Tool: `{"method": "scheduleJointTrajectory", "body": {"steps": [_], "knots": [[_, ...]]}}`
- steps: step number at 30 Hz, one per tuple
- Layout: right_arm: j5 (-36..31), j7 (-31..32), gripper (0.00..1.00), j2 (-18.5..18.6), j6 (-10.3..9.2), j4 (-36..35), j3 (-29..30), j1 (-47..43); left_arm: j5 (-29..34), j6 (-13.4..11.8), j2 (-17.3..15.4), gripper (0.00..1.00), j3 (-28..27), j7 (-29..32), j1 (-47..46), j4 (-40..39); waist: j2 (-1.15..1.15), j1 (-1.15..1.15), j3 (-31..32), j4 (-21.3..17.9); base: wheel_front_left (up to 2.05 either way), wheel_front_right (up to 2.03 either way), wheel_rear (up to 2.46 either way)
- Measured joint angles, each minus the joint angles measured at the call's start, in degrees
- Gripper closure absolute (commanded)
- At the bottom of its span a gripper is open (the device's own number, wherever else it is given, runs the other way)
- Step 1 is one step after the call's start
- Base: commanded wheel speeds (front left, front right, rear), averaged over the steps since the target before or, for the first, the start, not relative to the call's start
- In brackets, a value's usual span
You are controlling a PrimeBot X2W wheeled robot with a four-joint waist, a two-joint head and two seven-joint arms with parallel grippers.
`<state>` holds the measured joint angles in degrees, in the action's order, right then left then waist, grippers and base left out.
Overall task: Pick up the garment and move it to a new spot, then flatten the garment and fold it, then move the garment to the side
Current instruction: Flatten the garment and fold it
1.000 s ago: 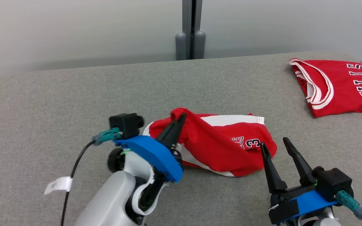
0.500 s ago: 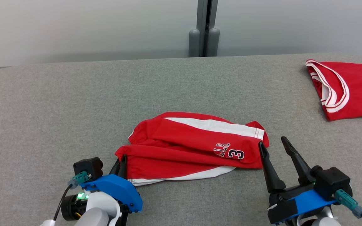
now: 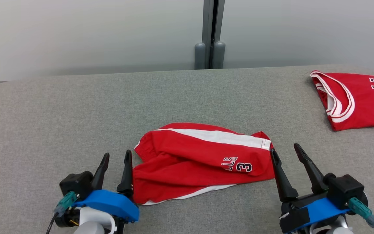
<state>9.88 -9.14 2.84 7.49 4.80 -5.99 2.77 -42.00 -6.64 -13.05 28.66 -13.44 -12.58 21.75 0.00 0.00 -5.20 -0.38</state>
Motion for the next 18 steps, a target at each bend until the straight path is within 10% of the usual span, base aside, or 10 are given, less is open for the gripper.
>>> {"method": "scheduleJointTrajectory", "body": {"steps": [18], "knots": [[-0.14, 1.09, 0.00, 0.00, -0.01, -0.87, 2.45, -2.72, 21.24, 8.29, 0.41, 0.00, -17.22, -1.55, 13.45, -14.04, 0.00, 0.00, 3.95, 1.81, 0.00, 0.00, 0.00]]}}
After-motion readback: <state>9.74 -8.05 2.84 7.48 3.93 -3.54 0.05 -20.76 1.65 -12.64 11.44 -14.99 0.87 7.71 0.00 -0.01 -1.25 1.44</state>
